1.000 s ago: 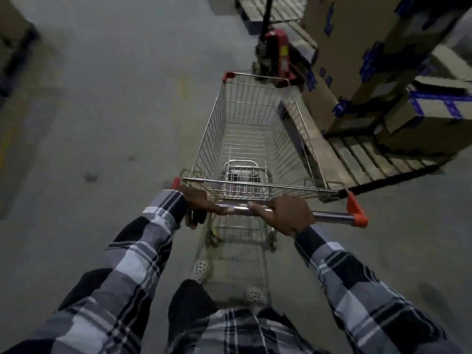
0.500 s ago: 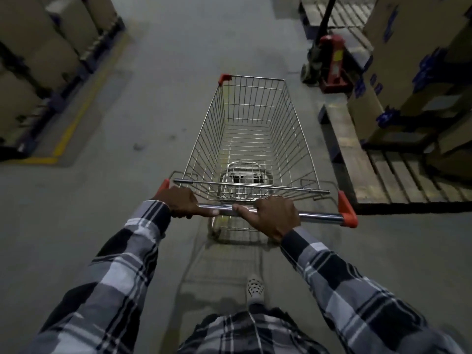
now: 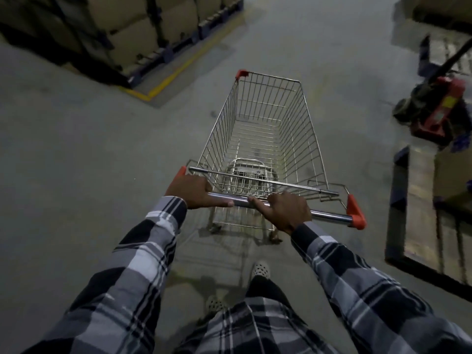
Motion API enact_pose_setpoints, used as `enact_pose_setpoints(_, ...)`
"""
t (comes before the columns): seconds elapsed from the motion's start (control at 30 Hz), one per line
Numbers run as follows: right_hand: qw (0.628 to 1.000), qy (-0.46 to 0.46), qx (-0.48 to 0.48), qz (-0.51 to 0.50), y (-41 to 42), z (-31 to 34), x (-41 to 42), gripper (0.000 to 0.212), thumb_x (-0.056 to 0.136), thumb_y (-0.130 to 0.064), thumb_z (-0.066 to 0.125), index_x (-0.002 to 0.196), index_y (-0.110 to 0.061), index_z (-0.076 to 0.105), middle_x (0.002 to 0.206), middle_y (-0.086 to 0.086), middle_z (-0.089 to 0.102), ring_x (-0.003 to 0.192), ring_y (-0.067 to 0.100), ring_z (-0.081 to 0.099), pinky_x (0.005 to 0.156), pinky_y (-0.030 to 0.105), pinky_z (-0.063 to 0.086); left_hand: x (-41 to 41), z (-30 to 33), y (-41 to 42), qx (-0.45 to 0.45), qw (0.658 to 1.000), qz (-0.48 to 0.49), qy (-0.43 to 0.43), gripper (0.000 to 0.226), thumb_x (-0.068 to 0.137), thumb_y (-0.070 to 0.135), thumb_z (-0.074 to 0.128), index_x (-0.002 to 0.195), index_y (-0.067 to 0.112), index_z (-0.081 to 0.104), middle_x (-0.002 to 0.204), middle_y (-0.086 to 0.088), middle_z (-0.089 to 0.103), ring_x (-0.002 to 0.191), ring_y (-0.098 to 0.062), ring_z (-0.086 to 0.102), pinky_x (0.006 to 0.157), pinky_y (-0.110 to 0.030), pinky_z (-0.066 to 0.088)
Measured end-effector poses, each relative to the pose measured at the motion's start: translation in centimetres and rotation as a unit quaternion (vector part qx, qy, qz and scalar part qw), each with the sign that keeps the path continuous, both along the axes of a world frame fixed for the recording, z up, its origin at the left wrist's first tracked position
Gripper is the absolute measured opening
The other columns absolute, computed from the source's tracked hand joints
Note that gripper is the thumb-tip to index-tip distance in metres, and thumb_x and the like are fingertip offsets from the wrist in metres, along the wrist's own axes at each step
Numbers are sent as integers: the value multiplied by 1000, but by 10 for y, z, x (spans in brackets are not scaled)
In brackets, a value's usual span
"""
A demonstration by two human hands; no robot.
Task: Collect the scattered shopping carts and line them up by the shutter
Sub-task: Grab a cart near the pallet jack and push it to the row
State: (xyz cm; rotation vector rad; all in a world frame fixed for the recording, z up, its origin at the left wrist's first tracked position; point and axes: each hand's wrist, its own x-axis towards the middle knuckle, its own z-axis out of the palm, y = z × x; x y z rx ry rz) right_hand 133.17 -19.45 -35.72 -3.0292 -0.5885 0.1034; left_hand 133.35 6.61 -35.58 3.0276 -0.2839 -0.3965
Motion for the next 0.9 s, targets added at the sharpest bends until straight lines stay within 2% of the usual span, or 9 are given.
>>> enact_pose_setpoints(0.13,998,6,-8,64,52,1,-5,82,82,-85,14,63,-18,57,57,2,52,60,25,60,56,29,46,-38,0,51,2,998,62,-9,98,56,106,22,58,18,65,59,9,63,67,-9,60,109,-48,22)
enact_pose_setpoints(0.23,993,5,-20,117,94,3,-1,86,82,-85,12,68,-16,62,57,1,50,60,26,58,55,29,43,-62,-1,90,-12,993,119,-17,97,57,106,22,57,18,64,57,9,62,63,-7,58,110,-47,20)
enact_pose_setpoints(0.33,986,10,-18,165,135,3,5,84,82,-84,14,66,-15,59,55,-1,48,56,25,53,52,29,38,-83,-4,123,-9,986,165,-28,98,56,107,20,56,19,63,55,10,62,62,-6,58,108,-45,22)
enact_pose_setpoints(0.5,971,24,-9,238,216,0,22,85,80,-86,15,60,-14,54,54,0,46,62,28,60,53,30,40,-104,-2,186,15,971,237,-42,101,54,108,15,57,18,62,55,9,61,59,-8,57,102,-43,28)
enact_pose_setpoints(0.67,952,26,8,306,318,-4,48,89,80,-88,15,57,-12,55,53,2,51,52,22,55,51,26,41,-114,1,266,10,948,317,-38,95,55,106,21,59,20,63,57,10,61,63,-5,57,99,-40,26)
enact_pose_setpoints(0.8,933,33,16,358,406,-11,70,88,77,-91,11,53,-15,47,59,7,54,58,27,57,62,33,52,-117,2,332,7,927,374,-34,89,58,104,24,56,22,60,57,12,59,64,-2,53,98,-37,25)
enact_pose_setpoints(0.9,915,40,8,401,469,-12,81,90,76,-92,10,55,-14,50,62,8,56,62,28,59,65,35,53,-123,1,378,11,907,420,-22,100,56,106,18,60,18,65,58,10,61,66,-6,56,97,-37,25)
